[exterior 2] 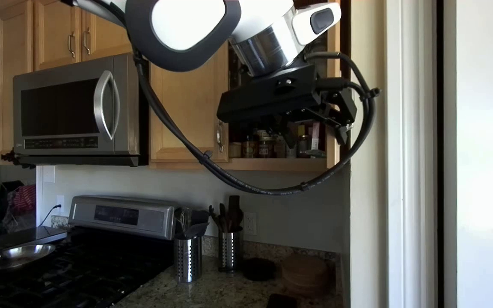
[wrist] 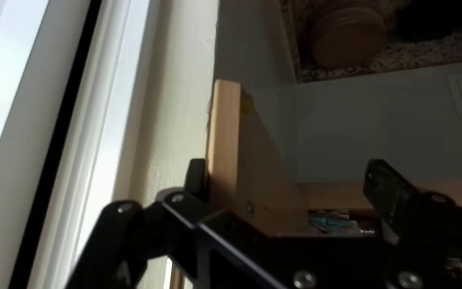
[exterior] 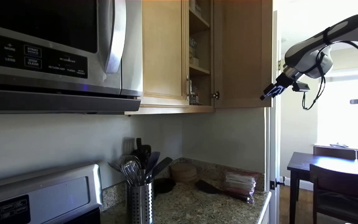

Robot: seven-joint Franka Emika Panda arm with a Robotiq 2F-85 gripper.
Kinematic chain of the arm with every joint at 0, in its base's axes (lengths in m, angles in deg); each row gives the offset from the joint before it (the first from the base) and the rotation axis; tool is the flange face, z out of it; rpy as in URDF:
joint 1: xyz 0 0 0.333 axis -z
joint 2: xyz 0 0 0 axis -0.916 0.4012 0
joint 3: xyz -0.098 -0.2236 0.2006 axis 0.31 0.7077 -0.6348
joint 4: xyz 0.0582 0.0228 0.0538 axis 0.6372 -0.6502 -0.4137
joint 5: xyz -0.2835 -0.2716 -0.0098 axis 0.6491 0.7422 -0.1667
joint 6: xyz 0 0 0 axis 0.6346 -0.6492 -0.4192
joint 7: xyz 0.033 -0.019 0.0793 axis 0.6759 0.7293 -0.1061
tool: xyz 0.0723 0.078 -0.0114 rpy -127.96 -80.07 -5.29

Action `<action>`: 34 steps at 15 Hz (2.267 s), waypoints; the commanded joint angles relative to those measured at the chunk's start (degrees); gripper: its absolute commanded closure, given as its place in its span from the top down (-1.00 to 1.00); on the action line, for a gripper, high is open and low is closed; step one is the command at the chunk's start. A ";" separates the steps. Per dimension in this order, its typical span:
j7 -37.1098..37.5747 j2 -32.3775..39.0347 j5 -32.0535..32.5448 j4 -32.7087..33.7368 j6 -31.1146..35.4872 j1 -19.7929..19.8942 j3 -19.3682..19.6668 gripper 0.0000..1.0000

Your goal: Close the right cabinet door

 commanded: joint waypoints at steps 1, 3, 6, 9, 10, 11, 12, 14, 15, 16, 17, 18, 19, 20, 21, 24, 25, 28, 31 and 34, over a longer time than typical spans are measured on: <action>-0.51 -4.63 0.70 -4.20 -4.79 0.41 -3.07 1.00; -0.76 -5.99 0.92 -5.61 -8.32 0.77 -4.70 1.00; -2.64 -8.87 -0.42 -7.46 -11.85 -0.04 -6.07 1.00; -5.25 -10.79 -3.41 -8.97 -12.21 -1.98 -6.73 1.00; -6.29 -11.37 -4.77 -9.31 -12.30 -2.85 -6.78 1.00; -7.14 -11.84 -5.89 -9.65 -12.53 -3.50 -6.87 1.00; -8.30 -12.47 -7.36 -9.82 -12.95 -4.54 -6.82 1.00; -10.14 -13.65 -10.12 -9.88 -14.71 -6.24 -6.69 1.00; -10.78 -14.06 -11.38 -9.82 -15.86 -6.85 -6.73 1.00; -11.70 -14.59 -12.77 -9.60 -17.62 -7.63 -6.65 1.00; -12.52 -14.95 -14.07 -9.39 -19.46 -8.26 -6.62 1.00; -13.33 -15.23 -15.43 -9.07 -21.54 -8.87 -6.60 1.00; -13.56 -16.10 -16.34 -8.60 -24.96 -9.05 -7.00 1.00; -14.07 -15.99 -17.50 -7.91 -28.11 -9.48 -6.93 1.00; -14.88 -16.06 -18.75 -7.30 -31.15 -9.93 -6.63 1.00; -17.00 -14.12 -20.55 -5.31 -38.10 -8.32 -6.51 1.00; -17.47 -13.46 -19.78 -4.92 -38.98 -7.22 -6.72 1.00; -17.64 -12.23 -13.81 -5.30 -35.47 -1.36 -7.48 1.00; -17.90 -10.26 -8.07 -5.36 -30.59 3.70 -7.42 1.00; -15.74 -8.71 -8.23 -5.70 -23.47 5.82 -6.97 0.33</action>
